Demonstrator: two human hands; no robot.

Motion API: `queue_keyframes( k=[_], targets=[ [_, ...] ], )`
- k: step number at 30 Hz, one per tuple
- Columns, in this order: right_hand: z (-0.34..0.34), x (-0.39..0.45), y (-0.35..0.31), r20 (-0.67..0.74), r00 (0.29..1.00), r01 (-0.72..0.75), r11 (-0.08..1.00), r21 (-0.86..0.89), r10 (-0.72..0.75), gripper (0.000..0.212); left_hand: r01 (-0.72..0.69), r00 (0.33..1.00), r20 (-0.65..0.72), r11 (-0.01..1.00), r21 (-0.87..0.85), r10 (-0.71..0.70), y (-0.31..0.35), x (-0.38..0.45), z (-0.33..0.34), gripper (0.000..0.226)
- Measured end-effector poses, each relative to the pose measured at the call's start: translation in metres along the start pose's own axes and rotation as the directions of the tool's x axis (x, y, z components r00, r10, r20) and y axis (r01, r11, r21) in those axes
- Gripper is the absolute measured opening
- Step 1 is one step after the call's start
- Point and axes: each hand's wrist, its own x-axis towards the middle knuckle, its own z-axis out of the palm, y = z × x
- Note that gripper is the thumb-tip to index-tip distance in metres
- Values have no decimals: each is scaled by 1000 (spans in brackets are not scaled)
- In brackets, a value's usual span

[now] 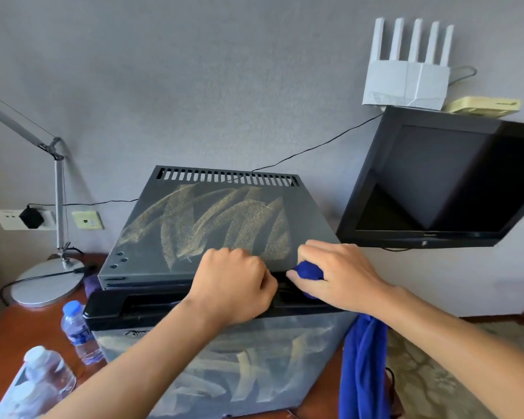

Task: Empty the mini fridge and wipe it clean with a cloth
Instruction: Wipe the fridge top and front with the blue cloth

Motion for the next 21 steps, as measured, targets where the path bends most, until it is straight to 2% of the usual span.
queue_keyframes(
  k=[2, 6, 14, 21],
  targets=[
    [4, 13, 6, -24, 1000, -5, 1000, -14, 4, 41, -1, 1000, -4, 1000, -25, 1, 0, -1, 2, 39],
    [18, 59, 33, 57, 995, -85, 995, 49, 82, 40, 29, 1000, 10, 1000, -12, -29, 1, -3, 6, 41],
    [78, 204, 133, 81, 926, -369, 929, -26, 370, 29, 70, 997, -15, 995, -71, -71, -1, -2, 7, 37],
    [101, 249, 157, 67, 930, -353, 930, -100, 360, 19, 51, 998, -19, 996, -71, -52, -2, -1, 5, 39]
  ],
)
